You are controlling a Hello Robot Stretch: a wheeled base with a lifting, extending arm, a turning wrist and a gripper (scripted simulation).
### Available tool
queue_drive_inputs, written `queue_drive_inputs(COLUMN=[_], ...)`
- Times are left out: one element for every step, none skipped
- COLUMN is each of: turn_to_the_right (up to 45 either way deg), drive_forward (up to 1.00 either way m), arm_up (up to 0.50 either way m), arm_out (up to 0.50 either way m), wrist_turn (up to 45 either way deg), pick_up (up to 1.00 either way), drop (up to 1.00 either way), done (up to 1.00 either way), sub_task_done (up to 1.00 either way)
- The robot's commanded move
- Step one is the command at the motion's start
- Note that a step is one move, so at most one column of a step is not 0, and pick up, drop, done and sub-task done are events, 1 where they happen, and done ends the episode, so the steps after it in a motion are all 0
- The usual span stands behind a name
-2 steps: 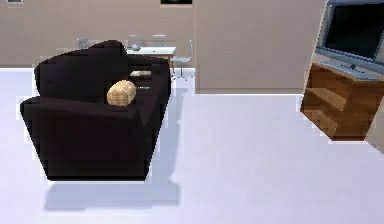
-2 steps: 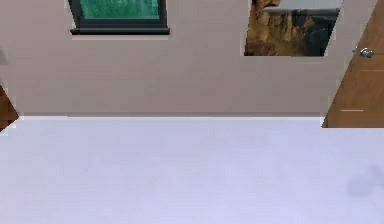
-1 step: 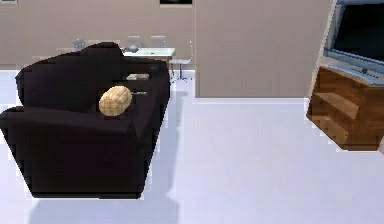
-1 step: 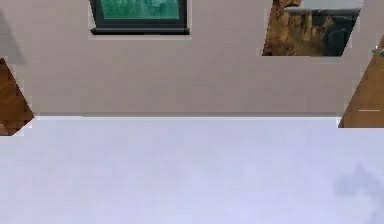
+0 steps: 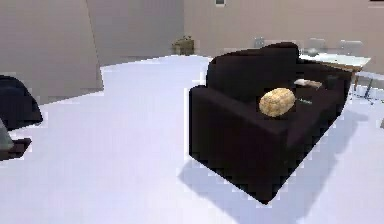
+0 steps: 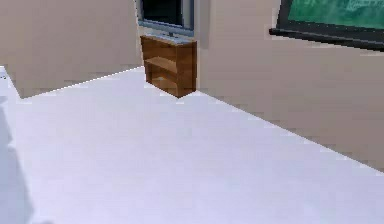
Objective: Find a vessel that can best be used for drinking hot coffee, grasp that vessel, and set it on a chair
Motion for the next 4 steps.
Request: queue_drive_inputs(turn_to_the_right=[-18.0, 0.0, -3.0, 0.0], drive_forward=[0.00, 1.00, 0.00, 0.65], arm_up=[0.00, 0.00, 0.00, 0.00], arm_out=[0.00, 0.00, 0.00, 0.00], wrist_turn=[0.0, 0.0, 0.0, 0.0], pick_up=[0.00, 0.00, 0.00, 0.00], drop=[0.00, 0.00, 0.00, 0.00], done=[0.00, 0.00, 0.00, 0.00], sub_task_done=[0.00, 0.00, 0.00, 0.00])
